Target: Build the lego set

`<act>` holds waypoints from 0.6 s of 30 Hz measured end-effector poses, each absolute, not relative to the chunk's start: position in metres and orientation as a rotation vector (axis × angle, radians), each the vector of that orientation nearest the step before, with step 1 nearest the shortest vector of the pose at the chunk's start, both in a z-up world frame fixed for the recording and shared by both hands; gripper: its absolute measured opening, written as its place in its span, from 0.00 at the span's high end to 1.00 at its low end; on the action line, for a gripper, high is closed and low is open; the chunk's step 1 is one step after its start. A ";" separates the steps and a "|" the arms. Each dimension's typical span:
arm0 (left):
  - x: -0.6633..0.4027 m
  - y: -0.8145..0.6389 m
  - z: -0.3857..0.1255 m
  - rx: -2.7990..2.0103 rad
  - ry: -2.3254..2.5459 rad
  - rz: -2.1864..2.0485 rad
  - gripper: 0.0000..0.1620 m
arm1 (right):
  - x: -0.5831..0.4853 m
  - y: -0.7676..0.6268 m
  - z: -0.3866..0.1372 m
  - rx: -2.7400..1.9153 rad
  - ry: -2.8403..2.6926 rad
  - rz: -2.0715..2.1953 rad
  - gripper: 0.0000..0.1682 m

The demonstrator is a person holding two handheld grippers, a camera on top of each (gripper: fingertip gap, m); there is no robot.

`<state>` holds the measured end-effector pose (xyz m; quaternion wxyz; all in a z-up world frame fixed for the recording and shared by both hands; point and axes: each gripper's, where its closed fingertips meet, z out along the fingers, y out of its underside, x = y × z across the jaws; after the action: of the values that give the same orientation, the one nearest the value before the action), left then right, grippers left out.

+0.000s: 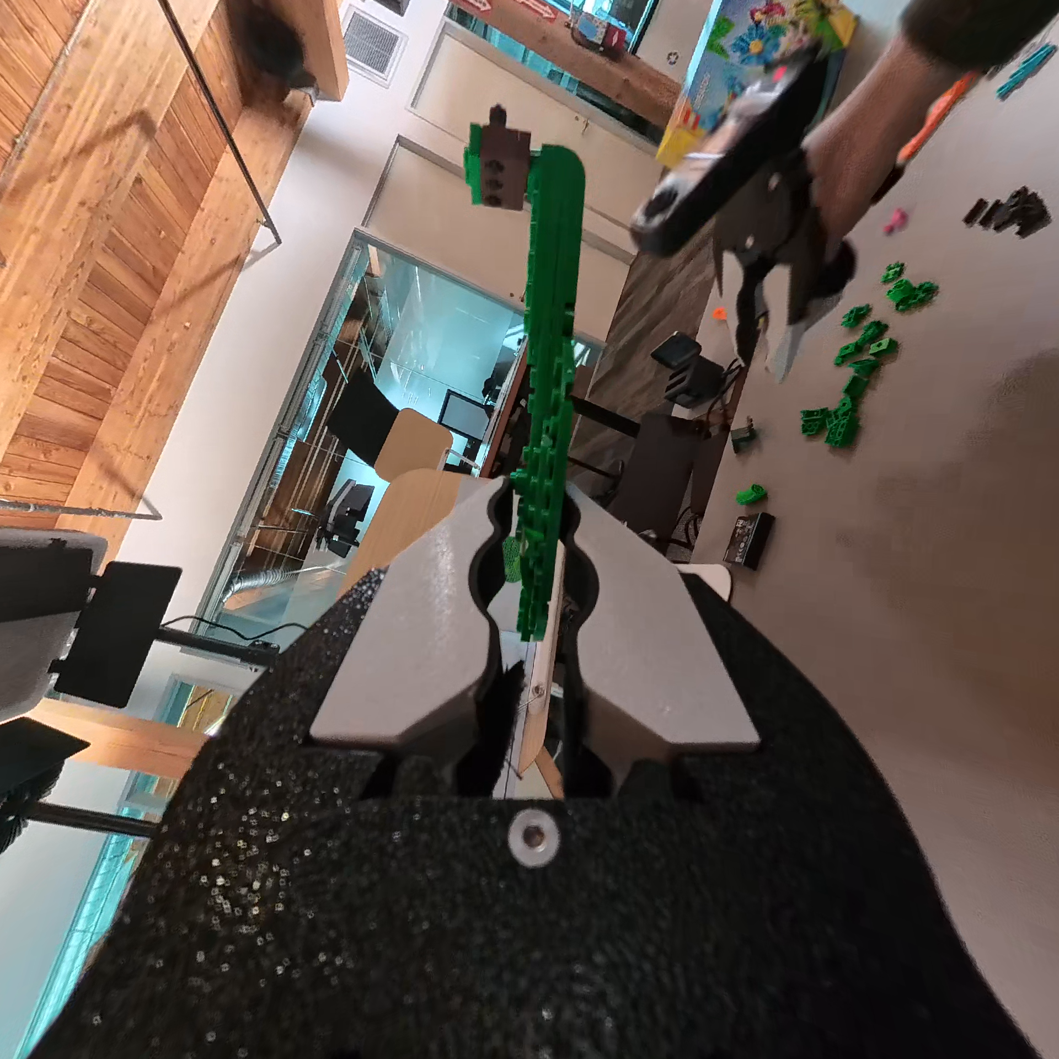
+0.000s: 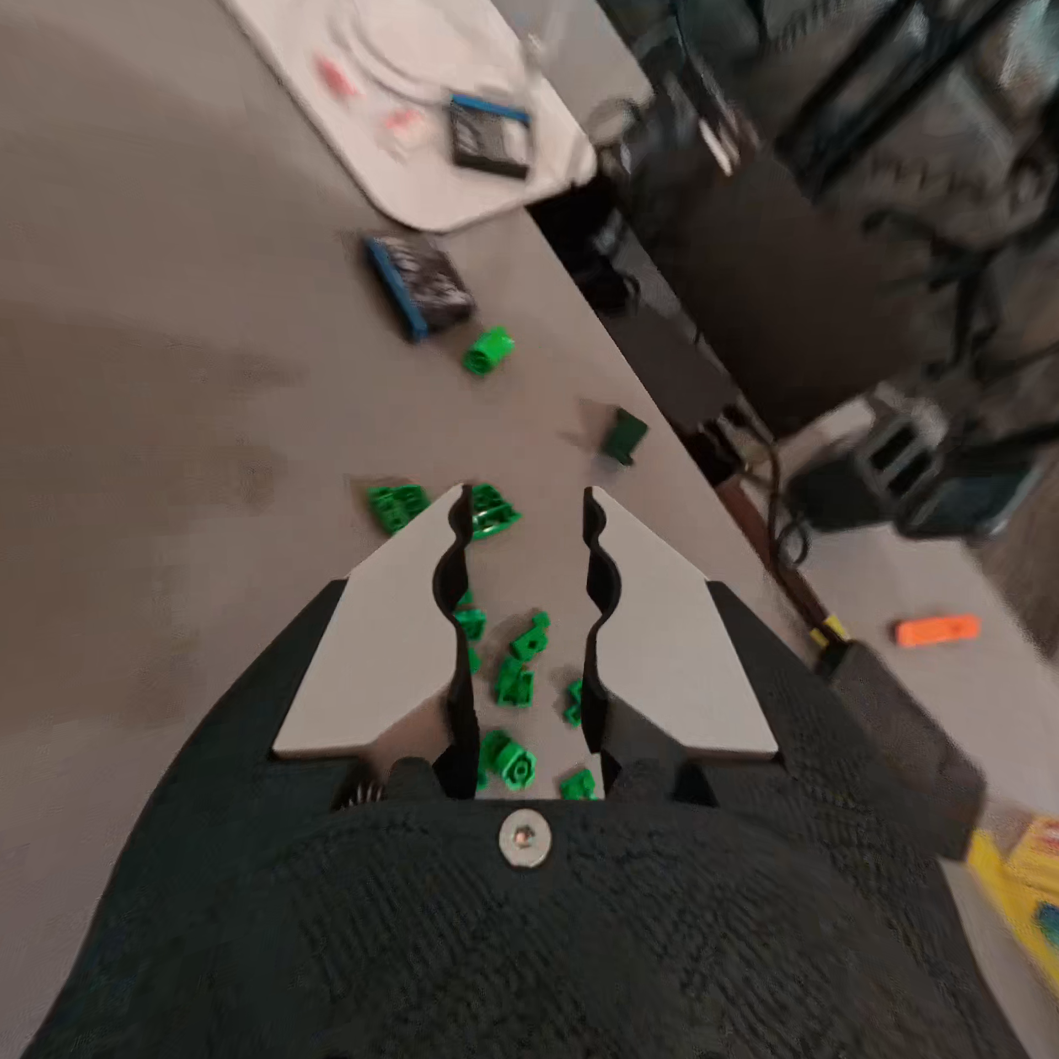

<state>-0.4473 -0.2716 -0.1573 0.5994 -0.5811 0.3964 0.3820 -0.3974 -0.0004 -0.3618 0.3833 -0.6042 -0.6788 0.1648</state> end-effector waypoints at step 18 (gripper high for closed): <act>-0.472 -0.263 -0.170 -1.439 0.885 0.895 0.93 | -0.458 0.056 -0.409 -1.628 -1.590 0.486 0.91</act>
<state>-0.4722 -0.2632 -0.1700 0.5768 -0.6149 0.3781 0.3825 -0.4584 0.0557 -0.4091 0.3962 -0.6425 -0.6272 0.1917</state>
